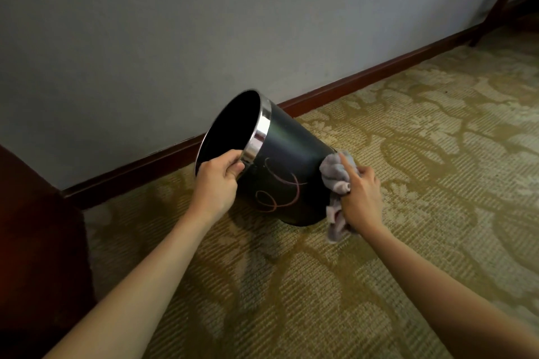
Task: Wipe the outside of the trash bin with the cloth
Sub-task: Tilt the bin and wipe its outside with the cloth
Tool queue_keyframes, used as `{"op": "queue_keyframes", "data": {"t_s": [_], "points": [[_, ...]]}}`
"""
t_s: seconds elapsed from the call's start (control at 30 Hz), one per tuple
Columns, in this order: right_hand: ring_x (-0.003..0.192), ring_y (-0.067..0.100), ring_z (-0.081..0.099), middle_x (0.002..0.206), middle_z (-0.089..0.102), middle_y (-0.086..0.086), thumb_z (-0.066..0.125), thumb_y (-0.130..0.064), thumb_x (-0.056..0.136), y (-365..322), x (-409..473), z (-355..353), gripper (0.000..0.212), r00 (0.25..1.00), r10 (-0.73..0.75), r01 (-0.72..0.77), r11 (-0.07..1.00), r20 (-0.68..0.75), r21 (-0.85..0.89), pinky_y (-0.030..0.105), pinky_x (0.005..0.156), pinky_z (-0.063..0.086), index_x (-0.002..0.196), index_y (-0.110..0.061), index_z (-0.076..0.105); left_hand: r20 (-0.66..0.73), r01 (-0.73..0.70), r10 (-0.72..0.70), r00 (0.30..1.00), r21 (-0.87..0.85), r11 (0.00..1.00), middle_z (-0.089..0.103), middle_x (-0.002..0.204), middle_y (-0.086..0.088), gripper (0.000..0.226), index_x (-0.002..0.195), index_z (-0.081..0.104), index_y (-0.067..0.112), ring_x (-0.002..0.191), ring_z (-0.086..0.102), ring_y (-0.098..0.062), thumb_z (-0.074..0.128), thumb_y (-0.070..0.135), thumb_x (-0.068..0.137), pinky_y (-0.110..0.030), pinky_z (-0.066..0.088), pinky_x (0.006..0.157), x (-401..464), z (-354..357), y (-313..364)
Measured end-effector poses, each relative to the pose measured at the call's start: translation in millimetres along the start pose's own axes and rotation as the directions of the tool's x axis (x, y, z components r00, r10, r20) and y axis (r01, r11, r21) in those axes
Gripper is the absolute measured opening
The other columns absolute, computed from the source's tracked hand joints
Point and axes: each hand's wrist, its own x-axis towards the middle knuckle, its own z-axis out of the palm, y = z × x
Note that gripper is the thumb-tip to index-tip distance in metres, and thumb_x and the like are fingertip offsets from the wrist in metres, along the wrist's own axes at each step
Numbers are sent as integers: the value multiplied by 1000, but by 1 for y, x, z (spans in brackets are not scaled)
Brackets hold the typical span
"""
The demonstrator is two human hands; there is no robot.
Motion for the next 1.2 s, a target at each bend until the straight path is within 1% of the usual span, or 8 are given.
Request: {"op": "queue_keyframes", "data": {"t_s": [0.07,0.27,0.4,0.57,0.77,0.93,1.07,1.2], "points": [[103,32,46,121,42,12,41,-21,97,-13,11,-3,52,999,20,-15,990,-33,139,40,79,44,142,-44,29,12,-46,45,999,31,998,66,98,9,25,108,65,22,96,59,-3,49,9,94,-9,42,73,-1,6,5],[115,21,46,133,46,6,50,-6,88,-73,47,-31,59,973,14,88,900,-229,427,32,91,40,141,-21,30,40,-168,165,985,78,983,69,95,0,23,109,66,14,91,63,-14,52,6,93,-34,53,77,-1,21,23],[103,26,49,119,53,3,51,-13,84,-94,58,-40,42,951,38,112,881,-306,460,45,87,44,125,-22,46,74,-161,156,985,67,985,69,100,0,28,115,65,14,98,61,-12,51,5,93,-29,51,83,-1,22,28],[114,32,39,131,43,8,39,-27,92,-51,57,-19,49,977,167,-108,924,-133,366,45,88,39,140,-38,32,140,-124,117,983,37,992,66,96,9,26,112,65,20,91,57,11,50,8,95,-7,46,73,-2,19,28],[111,44,49,129,47,19,38,-36,95,13,29,-4,47,909,406,-417,888,94,195,50,87,47,141,-34,30,153,-83,72,986,66,994,67,100,3,29,115,64,17,99,60,-6,49,4,95,-12,48,79,-3,10,20],[105,43,53,134,38,18,42,-40,94,-22,34,-21,51,942,329,-334,899,66,283,44,77,47,142,-41,24,190,-104,90,978,66,992,66,97,5,29,114,64,16,98,61,-3,49,2,94,-13,48,79,-5,13,22],[80,20,54,128,41,10,48,-33,93,-68,50,-41,53,979,204,-175,887,-24,428,28,63,43,142,-40,30,190,-125,119,975,19,992,65,91,13,31,109,66,15,92,58,11,48,-5,92,-3,42,74,-4,15,24],[87,27,53,122,43,9,52,-30,90,-91,69,-46,52,984,153,-97,889,-91,448,35,74,42,139,-35,36,189,-95,93,978,4,995,67,104,3,37,112,66,15,102,59,3,45,-8,92,-6,44,84,-1,14,25]]}}
